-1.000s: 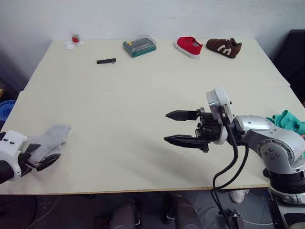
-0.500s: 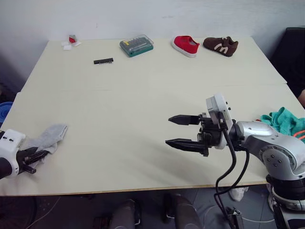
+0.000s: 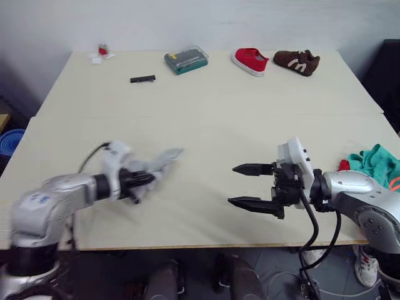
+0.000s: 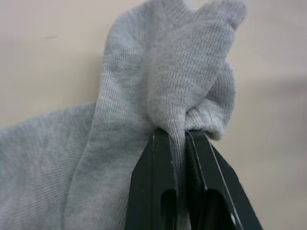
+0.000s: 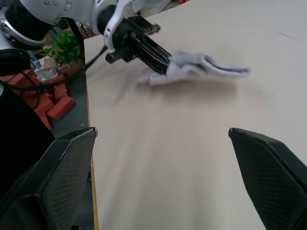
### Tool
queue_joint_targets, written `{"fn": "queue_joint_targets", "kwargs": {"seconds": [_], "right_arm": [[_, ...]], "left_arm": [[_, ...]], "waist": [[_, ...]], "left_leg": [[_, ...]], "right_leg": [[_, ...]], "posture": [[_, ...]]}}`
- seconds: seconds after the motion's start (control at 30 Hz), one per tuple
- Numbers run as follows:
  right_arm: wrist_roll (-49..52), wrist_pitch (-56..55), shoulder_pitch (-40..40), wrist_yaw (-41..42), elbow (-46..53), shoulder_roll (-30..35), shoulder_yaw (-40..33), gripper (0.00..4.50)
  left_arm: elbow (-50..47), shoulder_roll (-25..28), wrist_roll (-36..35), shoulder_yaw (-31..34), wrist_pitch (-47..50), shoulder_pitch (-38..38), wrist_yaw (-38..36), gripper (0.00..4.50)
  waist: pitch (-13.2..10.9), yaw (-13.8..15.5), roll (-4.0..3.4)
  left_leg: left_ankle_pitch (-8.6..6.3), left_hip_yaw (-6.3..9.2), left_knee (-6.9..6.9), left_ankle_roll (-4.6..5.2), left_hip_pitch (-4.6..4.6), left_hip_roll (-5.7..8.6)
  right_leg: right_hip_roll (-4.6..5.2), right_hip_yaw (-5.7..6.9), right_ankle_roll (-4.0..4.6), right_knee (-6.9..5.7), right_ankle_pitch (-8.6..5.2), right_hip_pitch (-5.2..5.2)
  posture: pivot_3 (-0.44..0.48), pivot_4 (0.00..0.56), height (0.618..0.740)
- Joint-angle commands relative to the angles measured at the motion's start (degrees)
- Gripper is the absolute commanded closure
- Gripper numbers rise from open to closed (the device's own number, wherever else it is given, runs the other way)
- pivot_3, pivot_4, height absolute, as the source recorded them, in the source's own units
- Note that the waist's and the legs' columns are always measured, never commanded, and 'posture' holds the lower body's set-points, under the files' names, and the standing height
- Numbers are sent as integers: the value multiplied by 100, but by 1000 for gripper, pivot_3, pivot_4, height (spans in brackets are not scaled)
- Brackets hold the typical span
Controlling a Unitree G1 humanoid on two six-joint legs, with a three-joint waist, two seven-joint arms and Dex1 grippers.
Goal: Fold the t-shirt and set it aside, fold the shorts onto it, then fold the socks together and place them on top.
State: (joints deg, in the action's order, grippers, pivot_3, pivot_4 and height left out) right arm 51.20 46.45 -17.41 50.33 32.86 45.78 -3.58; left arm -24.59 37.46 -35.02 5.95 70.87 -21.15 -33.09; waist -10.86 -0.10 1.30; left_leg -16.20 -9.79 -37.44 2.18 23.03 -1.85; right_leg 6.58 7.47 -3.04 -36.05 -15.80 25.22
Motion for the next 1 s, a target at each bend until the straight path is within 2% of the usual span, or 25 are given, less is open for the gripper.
{"fn": "queue_joint_targets", "kwargs": {"seconds": [0.03,0.1,0.23,0.37,0.47,0.5,0.53,0.7,0.83,0.87,1.0], "right_arm": [[194,38,54,-100,257,65,-250,0],[192,47,148,-128,338,92,-279,0],[143,43,300,-209,406,193,-402,0],[62,62,495,-335,490,288,-479,0],[-42,24,541,-436,478,281,-447,0],[-106,1,553,-479,467,271,-426,0],[-149,-10,565,-512,464,259,-417,0],[-151,4,622,-596,520,214,-434,0],[-168,12,673,-656,539,252,-470,0],[-169,16,689,-673,543,266,-498,0],[-294,-17,802,-696,575,361,-572,0]], "left_arm": [[16,-356,-26,-381,565,-475,393,4488],[307,-859,80,-755,839,-931,701,4488],[547,-1302,335,-1501,742,-1402,883,4488],[1182,-2436,758,-1647,895,-1704,1698,4488],[1313,-2858,950,-1621,866,-1754,1957,4488],[1349,-2958,983,-1540,870,-1746,2022,3855],[1367,-3015,996,-1463,890,-1737,2063,3667],[1365,-3126,883,-824,1333,-1824,2098,2049],[1127,-3090,194,27,2130,-2106,1543,823],[1006,-2849,-41,83,2159,-2112,1327,522],[373,-1431,-609,-286,1855,-1925,234,522]], "waist": [[-1,-9,1],[-1,32,1],[-1,108,2],[-2,161,3],[-2,162,4],[-2,157,4],[-2,151,4],[-2,148,4],[-2,147,4],[-2,147,4],[-2,120,3]], "left_leg": [[1,0,-1,1,-1,0],[5,5,-7,1,-1,-1],[3,16,-25,6,5,1],[-2,17,-38,13,7,0],[-8,32,-57,23,10,-1],[-9,35,-58,26,5,0],[-10,40,-59,26,4,0],[-9,47,-59,24,3,-2],[-9,50,-60,24,5,-2],[-9,50,-60,23,6,-2],[-9,49,-57,11,5,-5]], "right_leg": [[-1,-1,1,0,2,-1],[-3,2,2,-3,3,-3],[-3,7,0,-1,4,-12],[-2,8,-5,4,7,-19],[-3,18,-11,8,10,-37],[-2,19,-13,11,11,-47],[-2,22,-13,13,11,-51],[-3,27,-13,11,11,-54],[-3,32,-13,12,11,-55],[-3,32,-13,12,11,-55],[-4,34,-9,8,8,-51]], "posture": [[0,150,740],[0,150,740],[0,150,740],[0,150,740],[0,150,740],[0,150,740],[0,150,740],[0,150,740],[0,150,740],[0,150,740],[0,150,740]]}}
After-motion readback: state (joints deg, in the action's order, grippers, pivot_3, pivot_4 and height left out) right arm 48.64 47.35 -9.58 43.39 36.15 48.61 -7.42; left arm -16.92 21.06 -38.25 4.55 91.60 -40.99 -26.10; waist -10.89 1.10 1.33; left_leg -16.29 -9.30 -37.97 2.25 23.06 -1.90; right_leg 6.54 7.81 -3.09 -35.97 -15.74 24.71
